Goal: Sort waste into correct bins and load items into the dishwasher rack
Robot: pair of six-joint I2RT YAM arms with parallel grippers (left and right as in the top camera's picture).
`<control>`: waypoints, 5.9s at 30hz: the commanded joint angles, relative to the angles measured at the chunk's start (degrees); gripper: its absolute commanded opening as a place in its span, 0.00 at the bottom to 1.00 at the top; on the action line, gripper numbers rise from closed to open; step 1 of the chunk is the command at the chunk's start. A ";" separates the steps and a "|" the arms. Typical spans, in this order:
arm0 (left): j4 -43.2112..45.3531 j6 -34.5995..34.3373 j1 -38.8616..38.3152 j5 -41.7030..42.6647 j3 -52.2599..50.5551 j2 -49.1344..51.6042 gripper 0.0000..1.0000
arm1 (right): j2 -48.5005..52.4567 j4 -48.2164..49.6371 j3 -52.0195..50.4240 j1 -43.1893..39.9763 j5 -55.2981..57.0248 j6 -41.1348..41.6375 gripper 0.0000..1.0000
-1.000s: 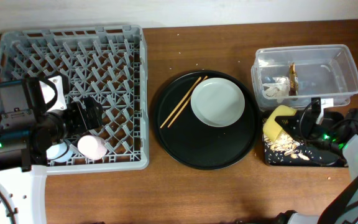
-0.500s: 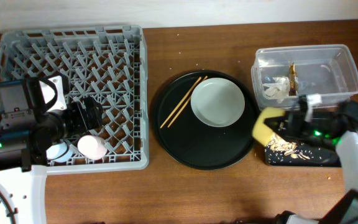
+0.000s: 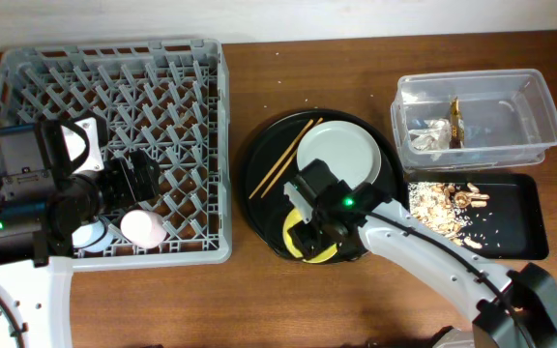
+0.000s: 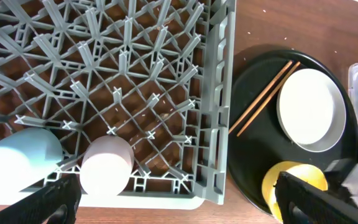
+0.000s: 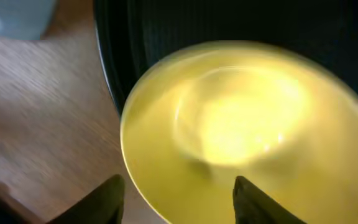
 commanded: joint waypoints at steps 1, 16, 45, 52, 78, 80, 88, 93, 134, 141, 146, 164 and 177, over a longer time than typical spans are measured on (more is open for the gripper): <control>-0.04 0.94 -0.15 0.63 0.61 -0.02 0.99 | -2.51 -3.91 8.09 0.11 1.51 1.18 0.63; -0.04 0.94 -0.15 0.63 0.61 -0.02 0.99 | -38.95 -23.61 27.34 -2.32 37.66 -2.51 0.99; -0.04 0.94 -0.15 0.63 0.61 -0.02 0.99 | -89.83 41.38 -59.71 -40.68 20.33 -2.36 0.98; 9.05 -1.44 -7.93 14.25 0.50 3.06 0.99 | -89.83 41.38 -59.71 -40.68 20.33 -2.36 0.98; 40.50 8.66 -35.28 -7.98 0.52 49.72 0.34 | -89.83 41.38 -59.71 -40.68 20.33 -2.36 0.99; 40.50 11.26 -35.28 -5.46 0.52 49.70 0.40 | -89.83 41.38 -59.71 -40.68 20.33 -2.36 0.98; 40.33 11.23 -35.28 -12.48 0.28 54.66 0.30 | -89.83 41.38 -59.71 -40.68 20.33 -2.36 0.99; 37.16 11.10 -35.28 -9.73 1.51 54.75 0.00 | -89.83 41.38 -59.71 -40.68 20.35 -2.36 0.98; 13.73 1.29 -40.41 -13.31 20.44 62.77 0.29 | -89.83 41.38 -59.71 -40.68 20.33 -2.36 0.99; -9.68 -3.02 -34.73 -14.12 40.87 57.24 0.00 | -89.83 41.38 -59.71 -40.68 20.33 -2.36 0.98; -13.57 -8.81 -21.53 -18.53 42.36 53.66 0.00 | -89.83 41.38 -59.71 -40.68 20.33 -2.36 0.98; 9.33 -4.46 -41.81 7.58 7.85 47.34 0.49 | -89.79 41.38 -59.71 -40.68 20.33 -2.36 0.99; -13.03 -12.72 -37.94 -43.41 42.23 45.18 0.00 | -89.79 41.38 -59.71 -40.68 20.33 -2.36 0.98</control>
